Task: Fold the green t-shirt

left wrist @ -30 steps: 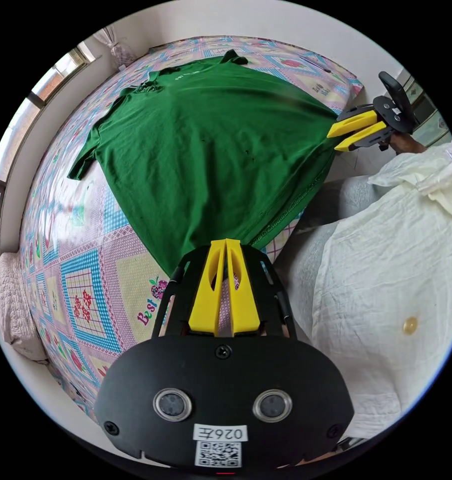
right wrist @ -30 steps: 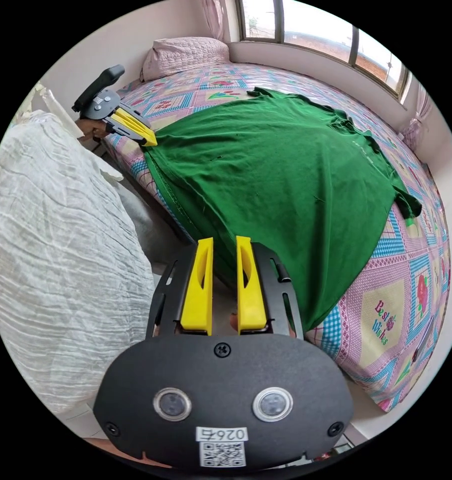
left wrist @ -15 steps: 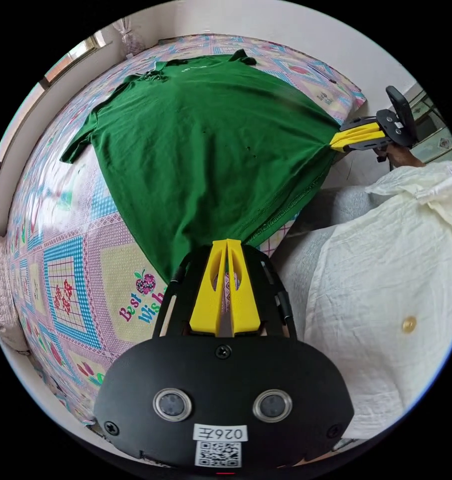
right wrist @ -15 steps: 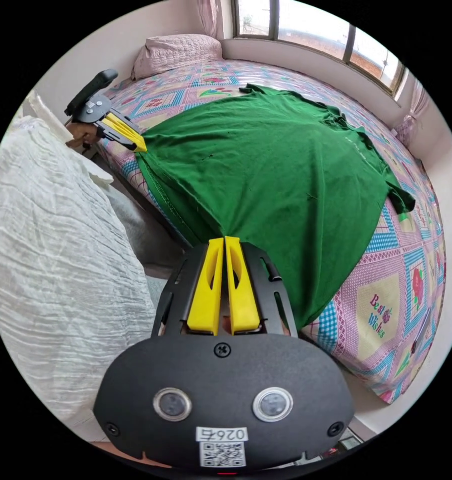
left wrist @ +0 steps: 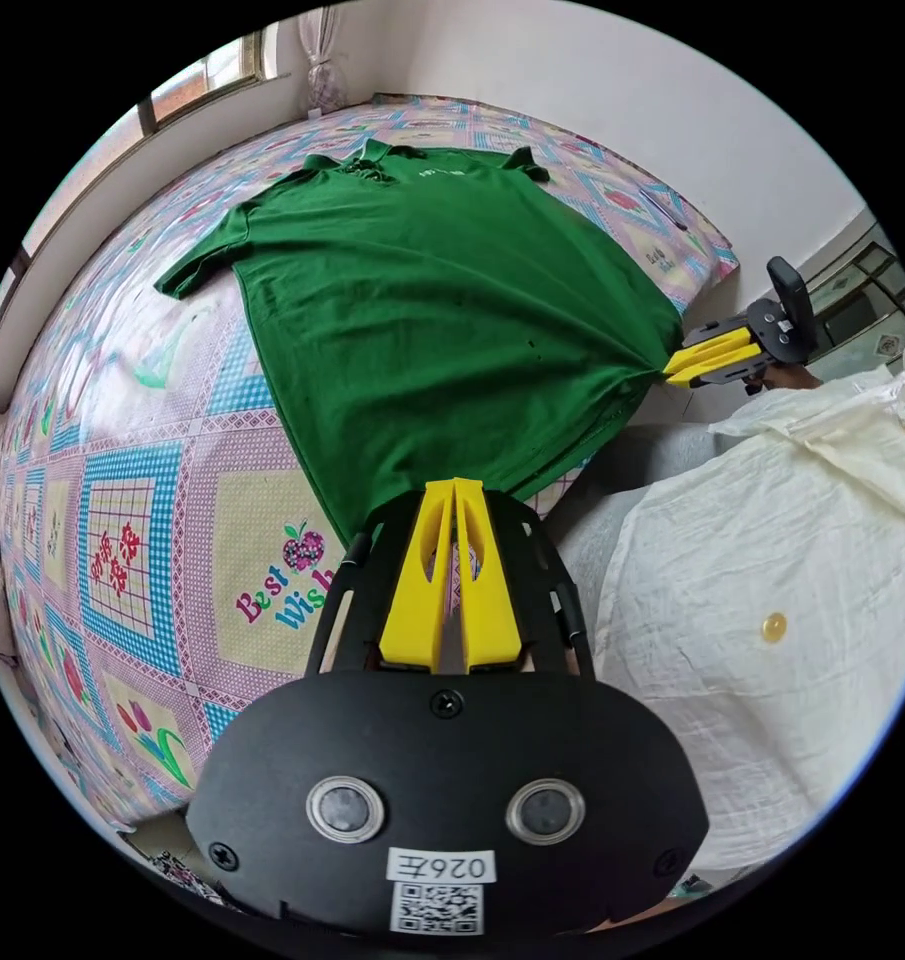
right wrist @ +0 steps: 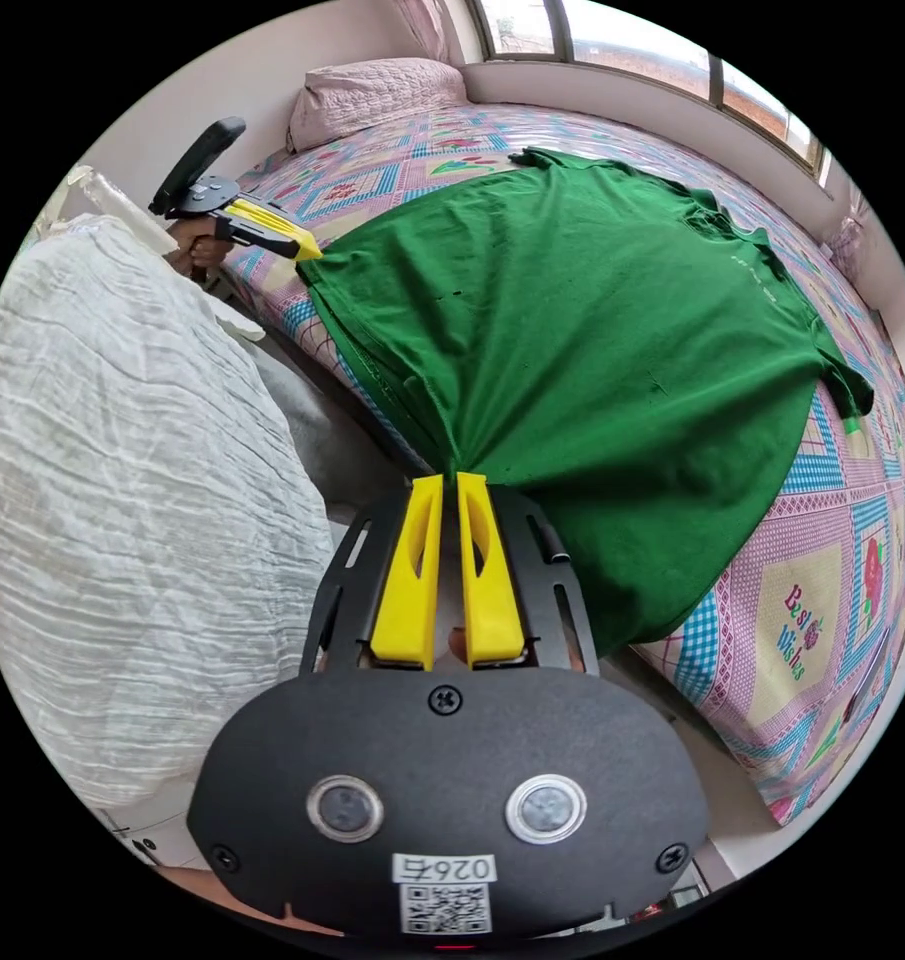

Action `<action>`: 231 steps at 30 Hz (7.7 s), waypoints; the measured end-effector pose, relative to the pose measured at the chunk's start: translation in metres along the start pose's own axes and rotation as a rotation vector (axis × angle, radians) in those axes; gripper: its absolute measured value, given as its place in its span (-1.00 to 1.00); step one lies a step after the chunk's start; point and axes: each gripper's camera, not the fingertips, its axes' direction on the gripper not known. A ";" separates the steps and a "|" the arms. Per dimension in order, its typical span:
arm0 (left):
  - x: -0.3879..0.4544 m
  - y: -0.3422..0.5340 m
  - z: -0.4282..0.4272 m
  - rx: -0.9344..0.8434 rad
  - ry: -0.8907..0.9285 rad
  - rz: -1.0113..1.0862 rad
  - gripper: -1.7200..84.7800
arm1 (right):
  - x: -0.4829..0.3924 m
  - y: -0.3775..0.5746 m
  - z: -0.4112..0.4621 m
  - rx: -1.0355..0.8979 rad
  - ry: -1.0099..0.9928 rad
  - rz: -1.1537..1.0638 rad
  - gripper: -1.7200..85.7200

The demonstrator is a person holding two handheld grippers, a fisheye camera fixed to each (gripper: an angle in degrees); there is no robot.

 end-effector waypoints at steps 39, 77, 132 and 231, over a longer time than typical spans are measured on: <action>-0.071 -0.041 -0.100 0.134 0.101 -0.173 -0.98 | 0.101 0.126 -0.125 0.715 -0.059 0.564 -0.98; -0.162 -0.243 -0.068 0.190 0.260 -0.005 -0.98 | 0.319 -0.117 -0.118 0.416 0.087 1.252 -0.97; -0.204 -0.209 -0.102 0.254 0.265 -0.216 -0.98 | 0.249 -0.270 -0.089 0.188 0.182 0.602 -0.99; -0.053 -0.279 -0.009 0.006 -0.178 0.327 -0.82 | 0.232 -0.484 -0.118 0.229 -0.125 -0.077 -0.83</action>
